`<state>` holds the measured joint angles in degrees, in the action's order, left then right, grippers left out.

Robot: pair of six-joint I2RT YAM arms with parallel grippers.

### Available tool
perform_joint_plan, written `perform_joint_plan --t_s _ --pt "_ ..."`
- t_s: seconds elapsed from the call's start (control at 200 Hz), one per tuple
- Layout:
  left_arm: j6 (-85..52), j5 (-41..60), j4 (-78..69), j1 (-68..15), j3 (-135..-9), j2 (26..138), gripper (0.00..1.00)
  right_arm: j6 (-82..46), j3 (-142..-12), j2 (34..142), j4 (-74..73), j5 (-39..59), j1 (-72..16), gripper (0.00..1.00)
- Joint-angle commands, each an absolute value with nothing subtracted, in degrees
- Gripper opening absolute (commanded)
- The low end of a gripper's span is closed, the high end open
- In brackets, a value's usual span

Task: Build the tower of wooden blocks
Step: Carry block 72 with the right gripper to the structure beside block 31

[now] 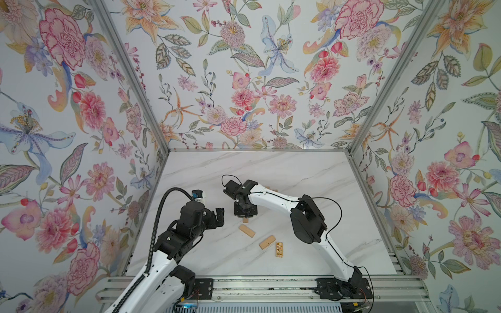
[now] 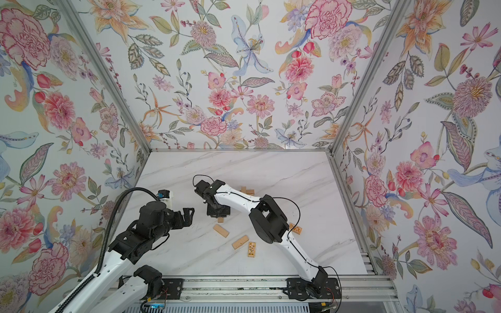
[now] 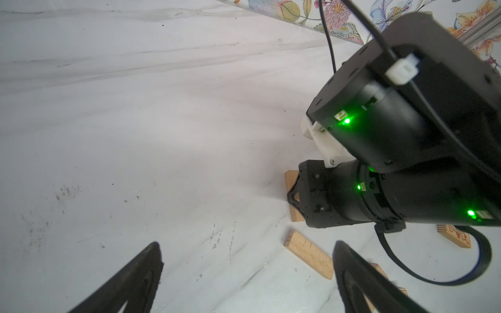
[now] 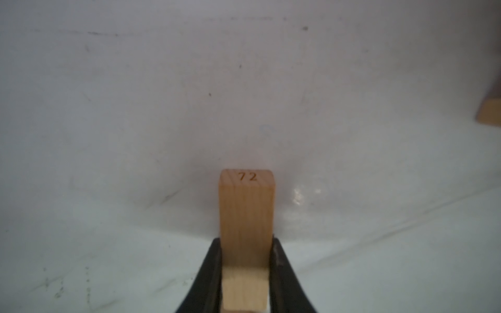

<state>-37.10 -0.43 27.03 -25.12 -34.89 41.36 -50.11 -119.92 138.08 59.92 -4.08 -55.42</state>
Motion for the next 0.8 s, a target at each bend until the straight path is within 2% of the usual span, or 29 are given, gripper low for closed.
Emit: perform_joint_plan --t_s 0.0,0.245,0.455,0.796 --pt "-36.7 -1.6 26.8 -24.5 -35.8 42.4 0.99 -47.8 -118.7 132.5 61.3 -4.3 -54.5 0.19" --pt "-36.6 0.0 22.9 -24.5 -37.0 46.8 0.99 -43.6 -114.0 121.6 61.3 -5.6 -51.6 0.2" --pt "-37.5 2.3 18.5 -25.1 -38.0 53.0 0.99 -39.4 -108.1 114.2 61.2 -6.1 -45.1 0.2" --pt "-37.7 0.9 14.0 -29.2 -43.3 63.7 0.99 -32.0 -105.5 116.0 60.4 -3.8 -37.5 0.2"
